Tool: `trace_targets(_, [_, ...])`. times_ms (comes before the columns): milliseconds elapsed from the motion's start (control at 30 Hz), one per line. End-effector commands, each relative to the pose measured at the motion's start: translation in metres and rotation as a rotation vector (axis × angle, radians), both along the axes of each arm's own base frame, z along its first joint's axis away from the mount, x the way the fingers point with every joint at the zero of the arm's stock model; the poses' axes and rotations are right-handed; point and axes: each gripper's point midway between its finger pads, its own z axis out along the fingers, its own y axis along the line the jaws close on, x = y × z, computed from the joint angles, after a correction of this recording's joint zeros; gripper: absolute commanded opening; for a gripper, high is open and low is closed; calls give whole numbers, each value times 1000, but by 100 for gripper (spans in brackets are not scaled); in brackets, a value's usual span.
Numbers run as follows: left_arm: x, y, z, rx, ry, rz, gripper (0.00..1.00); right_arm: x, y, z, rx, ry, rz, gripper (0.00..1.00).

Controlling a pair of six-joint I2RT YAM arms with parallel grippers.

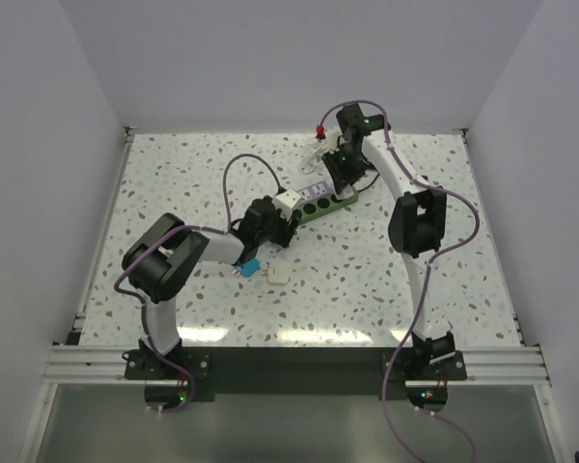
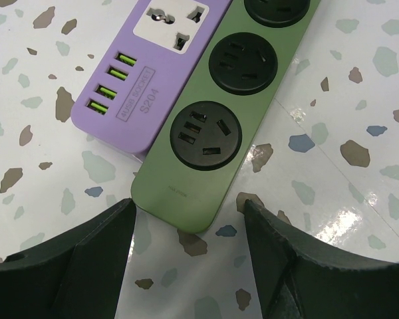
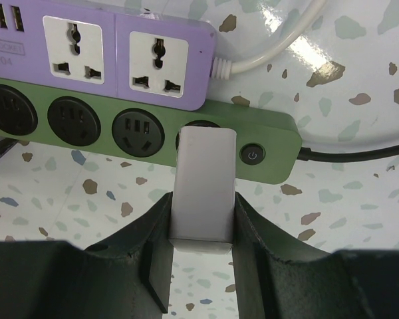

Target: Insert the plug

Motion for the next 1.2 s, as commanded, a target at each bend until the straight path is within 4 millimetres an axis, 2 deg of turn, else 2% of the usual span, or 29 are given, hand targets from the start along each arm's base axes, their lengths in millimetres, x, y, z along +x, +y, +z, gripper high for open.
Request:
trace_targets(0, [9,-5,13,0,-38,-1,71,-8,6,25,38,-24,7,0])
trace_targets(400, [9,-5,11,6,-35,1,71,-11,10,35,54,-41,17,0])
trace_targets(700, [10,-5,12,3,-37,2,70,-3,11,44,57,-85,7,0])
trace_targets(1167, [8,-4,12,9,-35,2,70,1,9,29,30,-58,7,0])
